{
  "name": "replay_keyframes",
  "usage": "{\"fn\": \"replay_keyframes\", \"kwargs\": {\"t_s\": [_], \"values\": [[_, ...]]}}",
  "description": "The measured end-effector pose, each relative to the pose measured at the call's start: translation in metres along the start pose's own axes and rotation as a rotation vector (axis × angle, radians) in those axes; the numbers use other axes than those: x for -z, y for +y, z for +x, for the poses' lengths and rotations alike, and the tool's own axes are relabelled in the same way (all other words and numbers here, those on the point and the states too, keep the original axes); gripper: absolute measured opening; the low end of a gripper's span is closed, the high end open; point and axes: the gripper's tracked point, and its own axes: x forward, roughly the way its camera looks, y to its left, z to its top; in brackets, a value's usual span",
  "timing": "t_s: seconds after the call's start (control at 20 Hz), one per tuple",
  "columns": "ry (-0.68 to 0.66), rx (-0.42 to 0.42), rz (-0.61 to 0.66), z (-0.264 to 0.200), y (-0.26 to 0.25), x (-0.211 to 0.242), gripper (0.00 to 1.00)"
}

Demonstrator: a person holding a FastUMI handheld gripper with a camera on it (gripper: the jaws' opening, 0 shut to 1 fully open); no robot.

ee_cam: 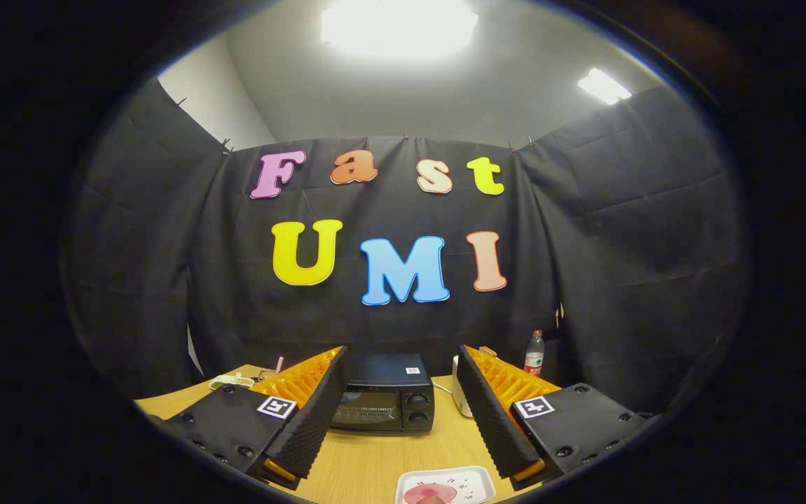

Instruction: Open the toaster oven, put the food inside, and close the toaster oven door.

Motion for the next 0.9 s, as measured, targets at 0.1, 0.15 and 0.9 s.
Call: {"fn": "replay_keyframes", "kwargs": {"t_s": [0.1,0.15,0.9], "values": [[0.004,-0.020,0.005,0.015,0.011,0.003,0.97],[0.006,-0.031,0.007,0.023,0.017,0.005,0.97],[0.130,-0.146,0.050,0.142,0.102,0.080,0.97]]}}
